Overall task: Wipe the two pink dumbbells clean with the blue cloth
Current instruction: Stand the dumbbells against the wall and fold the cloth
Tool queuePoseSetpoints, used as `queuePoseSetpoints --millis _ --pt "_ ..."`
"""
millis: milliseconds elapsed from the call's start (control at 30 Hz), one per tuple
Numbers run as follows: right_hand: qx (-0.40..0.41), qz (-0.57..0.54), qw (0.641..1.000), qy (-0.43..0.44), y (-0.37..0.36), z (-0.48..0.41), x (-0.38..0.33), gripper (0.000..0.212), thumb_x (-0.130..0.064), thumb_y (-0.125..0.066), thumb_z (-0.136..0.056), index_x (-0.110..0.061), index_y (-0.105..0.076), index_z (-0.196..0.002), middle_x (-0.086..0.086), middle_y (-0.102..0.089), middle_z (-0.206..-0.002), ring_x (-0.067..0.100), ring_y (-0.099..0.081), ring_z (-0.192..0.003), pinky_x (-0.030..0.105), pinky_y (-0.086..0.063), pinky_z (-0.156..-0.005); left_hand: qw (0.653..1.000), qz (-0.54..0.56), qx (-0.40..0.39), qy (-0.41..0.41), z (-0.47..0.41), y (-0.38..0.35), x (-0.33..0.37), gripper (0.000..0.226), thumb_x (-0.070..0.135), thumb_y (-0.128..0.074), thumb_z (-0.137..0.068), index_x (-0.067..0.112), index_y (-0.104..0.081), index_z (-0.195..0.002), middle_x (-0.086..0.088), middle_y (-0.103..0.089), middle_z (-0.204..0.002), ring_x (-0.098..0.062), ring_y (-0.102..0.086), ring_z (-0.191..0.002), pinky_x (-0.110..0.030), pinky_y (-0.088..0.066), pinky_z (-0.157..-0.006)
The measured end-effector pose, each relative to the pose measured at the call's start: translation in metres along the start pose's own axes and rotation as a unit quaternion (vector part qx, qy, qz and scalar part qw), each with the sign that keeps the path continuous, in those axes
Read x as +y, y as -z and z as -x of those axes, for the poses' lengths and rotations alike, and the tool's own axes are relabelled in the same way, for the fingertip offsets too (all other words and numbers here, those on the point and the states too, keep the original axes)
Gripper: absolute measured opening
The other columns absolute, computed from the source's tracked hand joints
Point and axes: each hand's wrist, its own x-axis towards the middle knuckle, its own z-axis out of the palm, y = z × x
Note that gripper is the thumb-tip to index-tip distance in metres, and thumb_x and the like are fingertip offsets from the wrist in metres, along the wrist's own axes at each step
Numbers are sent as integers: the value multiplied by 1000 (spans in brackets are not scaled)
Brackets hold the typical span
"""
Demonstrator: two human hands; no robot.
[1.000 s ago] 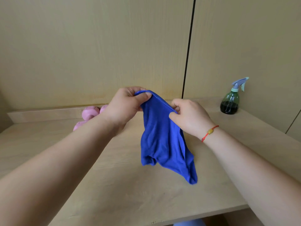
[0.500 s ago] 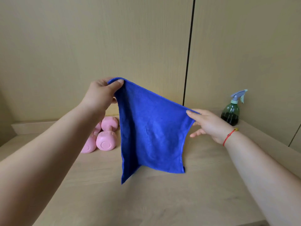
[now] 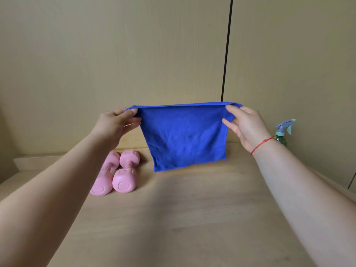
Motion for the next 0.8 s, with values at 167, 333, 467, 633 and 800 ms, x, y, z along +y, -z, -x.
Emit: queuePoseSetpoints --millis 167,333,467,633,800 --pt "-33 90 993 -71 27 25 23 10 -17 -60 -96 -15 -65 -87 6 -71 -103 18 -67 -100 39 -53 -96 990 -92 -97 44 32 14 -26 20 16 -59 -96 -1 -70 -100 -17 -73 -86 -22 -70 -84 -27 -59 -82" --pt "-48 248 953 -165 56 55 61 20 -20 -59 -95 -4 -68 -105 14 -71 -111 23 -66 -88 34 -49 -94 963 -226 -134 65 69 27 -63 37 31 -68 -88 -4 -70 -97 -33 -66 -97 -24 -60 -82 -45 -51 -87" --pt "-90 236 949 -187 66 79 78 17 -17 -55 -98 -9 -69 -104 7 -74 -106 21 -71 -95 34 -51 -98 969 -199 -117 93 97 16 -88 28 24 -58 -98 2 -67 -83 -5 -68 -79 -15 -65 -79 -28 -48 -79" --pt "-154 277 918 -236 81 103 85 20 -20 -52 -100 -11 -67 -108 4 -77 -95 18 -74 -79 27 -59 -65 953 -261 -128 85 122 14 -106 39 24 -51 -101 -14 -51 -92 -9 -49 -77 -21 -53 -70 -41 -58 -69" --pt "-193 339 862 -323 96 110 86 18 -19 -56 -97 -10 -65 -109 10 -76 -88 21 -68 -62 27 -53 -55 927 -314 -148 144 141 14 -112 29 20 -52 -99 0 -52 -79 -10 -47 -65 -18 -49 -48 -25 -42 -46"
